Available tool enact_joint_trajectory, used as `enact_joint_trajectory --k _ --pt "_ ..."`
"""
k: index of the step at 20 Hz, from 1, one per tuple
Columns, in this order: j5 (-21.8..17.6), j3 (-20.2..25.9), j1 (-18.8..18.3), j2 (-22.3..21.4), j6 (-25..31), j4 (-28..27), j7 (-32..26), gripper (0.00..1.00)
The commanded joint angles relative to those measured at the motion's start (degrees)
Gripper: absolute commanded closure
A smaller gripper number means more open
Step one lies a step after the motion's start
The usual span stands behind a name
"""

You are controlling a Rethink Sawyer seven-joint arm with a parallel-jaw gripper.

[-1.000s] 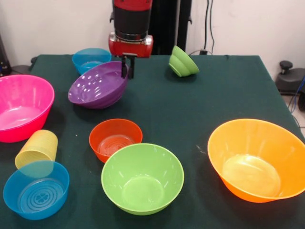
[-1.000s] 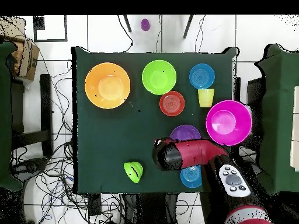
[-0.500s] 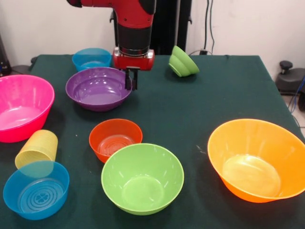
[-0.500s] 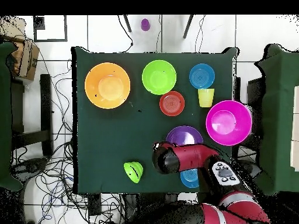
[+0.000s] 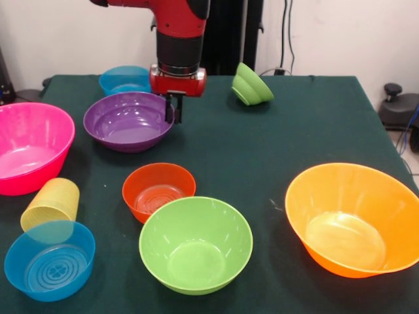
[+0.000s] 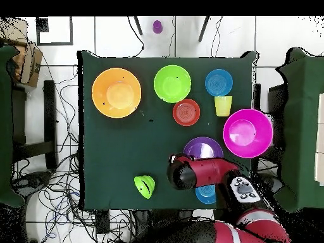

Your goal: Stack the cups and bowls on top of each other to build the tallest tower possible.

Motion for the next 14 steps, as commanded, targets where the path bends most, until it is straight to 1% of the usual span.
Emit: enact_joint_trajectory --k 1,3,7,9,11,14 --pt "-1.1 1.9 -0.4 2.8 0.5 -4.4 2.0 1.00" --pt "0.0 3.6 -1.8 -0.9 4.0 -2.4 0.1 1.00" --pt "4.6 7.9 -4.8 -11.7 14.9 2.6 -5.5 1.00" --pt "7.1 9.6 -5.7 -16.2 20.1 4.0 -7.8 1.00" --pt "8.4 10.4 -6.0 -19.1 23.0 4.8 -8.7 1.00" --pt "9.2 11.2 -6.3 -20.9 25.0 5.3 -8.7 1.00"
